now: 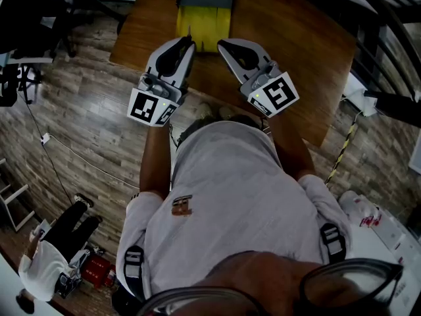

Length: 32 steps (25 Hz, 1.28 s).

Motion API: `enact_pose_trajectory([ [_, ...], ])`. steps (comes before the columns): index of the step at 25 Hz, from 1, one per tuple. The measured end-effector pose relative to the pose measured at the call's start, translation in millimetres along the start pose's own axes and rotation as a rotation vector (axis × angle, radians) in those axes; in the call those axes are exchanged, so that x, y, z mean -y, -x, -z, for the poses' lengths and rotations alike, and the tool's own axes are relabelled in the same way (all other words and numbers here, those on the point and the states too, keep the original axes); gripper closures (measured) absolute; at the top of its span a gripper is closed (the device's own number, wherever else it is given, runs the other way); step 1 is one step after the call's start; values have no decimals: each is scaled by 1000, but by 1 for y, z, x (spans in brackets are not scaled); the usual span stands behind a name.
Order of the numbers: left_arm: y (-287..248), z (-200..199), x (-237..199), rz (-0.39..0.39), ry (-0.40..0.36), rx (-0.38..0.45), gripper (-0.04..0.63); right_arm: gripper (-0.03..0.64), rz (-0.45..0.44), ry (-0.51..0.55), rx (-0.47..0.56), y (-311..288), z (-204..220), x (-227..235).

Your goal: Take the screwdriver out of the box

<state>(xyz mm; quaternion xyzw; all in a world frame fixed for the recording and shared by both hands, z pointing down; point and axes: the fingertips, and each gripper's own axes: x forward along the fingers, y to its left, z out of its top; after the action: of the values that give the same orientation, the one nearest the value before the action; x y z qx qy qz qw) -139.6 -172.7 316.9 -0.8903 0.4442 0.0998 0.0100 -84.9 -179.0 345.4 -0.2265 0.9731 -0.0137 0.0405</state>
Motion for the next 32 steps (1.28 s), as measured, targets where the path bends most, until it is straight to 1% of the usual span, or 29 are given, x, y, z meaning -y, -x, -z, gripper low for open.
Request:
enact_pose_trajectory([
  [19, 7, -3, 7, -2, 3, 5, 522, 585, 9, 10, 13, 6, -3, -10],
  [32, 12, -4, 7, -11, 4, 9, 522, 584, -3, 8, 15, 4, -2, -15],
])
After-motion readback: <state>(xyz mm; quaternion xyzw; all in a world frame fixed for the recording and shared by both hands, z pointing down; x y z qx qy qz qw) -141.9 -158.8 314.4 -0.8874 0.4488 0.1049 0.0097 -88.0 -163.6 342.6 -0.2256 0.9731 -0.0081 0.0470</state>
